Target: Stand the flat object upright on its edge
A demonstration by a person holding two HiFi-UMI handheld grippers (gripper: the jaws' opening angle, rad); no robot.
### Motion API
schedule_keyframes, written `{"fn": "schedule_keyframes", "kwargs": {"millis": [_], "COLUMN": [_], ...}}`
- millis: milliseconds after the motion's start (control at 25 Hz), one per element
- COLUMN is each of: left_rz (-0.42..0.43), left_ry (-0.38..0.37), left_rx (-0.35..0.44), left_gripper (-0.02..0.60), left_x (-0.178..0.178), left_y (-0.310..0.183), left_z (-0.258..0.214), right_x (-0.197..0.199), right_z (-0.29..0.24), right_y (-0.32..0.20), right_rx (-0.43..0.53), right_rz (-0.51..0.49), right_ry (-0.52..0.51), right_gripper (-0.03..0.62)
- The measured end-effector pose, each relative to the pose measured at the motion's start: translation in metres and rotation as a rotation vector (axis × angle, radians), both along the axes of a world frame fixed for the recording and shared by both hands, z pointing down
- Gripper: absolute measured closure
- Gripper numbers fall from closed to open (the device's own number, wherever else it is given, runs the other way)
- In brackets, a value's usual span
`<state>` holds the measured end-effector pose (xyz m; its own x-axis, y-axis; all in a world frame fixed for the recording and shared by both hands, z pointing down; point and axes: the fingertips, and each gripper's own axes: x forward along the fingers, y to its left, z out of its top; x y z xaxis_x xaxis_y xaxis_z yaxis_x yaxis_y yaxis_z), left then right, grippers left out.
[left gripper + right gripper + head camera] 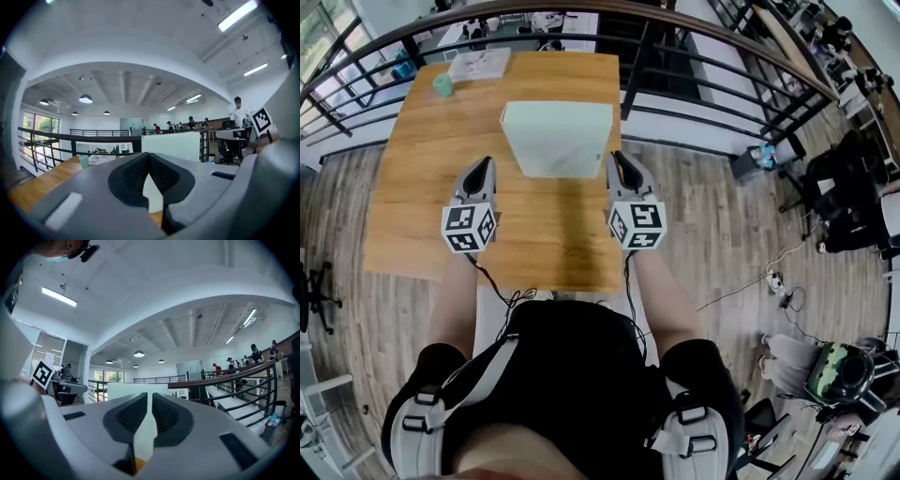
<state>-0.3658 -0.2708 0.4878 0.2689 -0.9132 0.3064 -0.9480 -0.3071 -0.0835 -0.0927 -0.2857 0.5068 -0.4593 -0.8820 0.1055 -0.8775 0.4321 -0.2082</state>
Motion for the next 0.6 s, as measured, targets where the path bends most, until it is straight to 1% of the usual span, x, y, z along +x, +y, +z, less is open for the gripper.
{"fn": "schedule_keyframes", "kwargs": {"millis": [120, 200, 240, 320, 440, 520, 600], "left_rz": [-0.057, -0.083, -0.093, -0.111, -0.132, -0.144, -0.15], "left_ry": [0.073, 0.109, 0.106, 0.069, 0.017, 0.005, 0.002], "left_rx": [0.046, 0.055, 0.053, 0.046, 0.035, 0.027, 0.016], "left_gripper": [0.577, 0.577, 0.577, 0.577, 0.577, 0.578, 0.578], "left_x": [-0.004, -0.006, -0.007, -0.011, -0.015, -0.016, -0.016], "left_y": [0.026, 0.045, 0.053, 0.068, 0.084, 0.088, 0.088], "left_z": [-0.028, -0.038, -0.04, -0.039, -0.036, -0.032, -0.025], "right_x": [0.007, 0.015, 0.019, 0.025, 0.024, 0.023, 0.025], "right_z": [-0.029, -0.042, -0.046, -0.052, -0.054, -0.053, -0.047], "right_y": [0.019, 0.033, 0.04, 0.054, 0.074, 0.081, 0.081], "right_rx": [0.059, 0.077, 0.085, 0.11, 0.129, 0.136, 0.124], "right_rz": [0.039, 0.069, 0.084, 0.106, 0.095, 0.087, 0.091], "right_ry": [-0.01, -0.026, -0.022, 0.022, 0.097, 0.114, 0.111], "right_gripper": [0.587, 0.589, 0.589, 0.589, 0.591, 0.591, 0.591]}}
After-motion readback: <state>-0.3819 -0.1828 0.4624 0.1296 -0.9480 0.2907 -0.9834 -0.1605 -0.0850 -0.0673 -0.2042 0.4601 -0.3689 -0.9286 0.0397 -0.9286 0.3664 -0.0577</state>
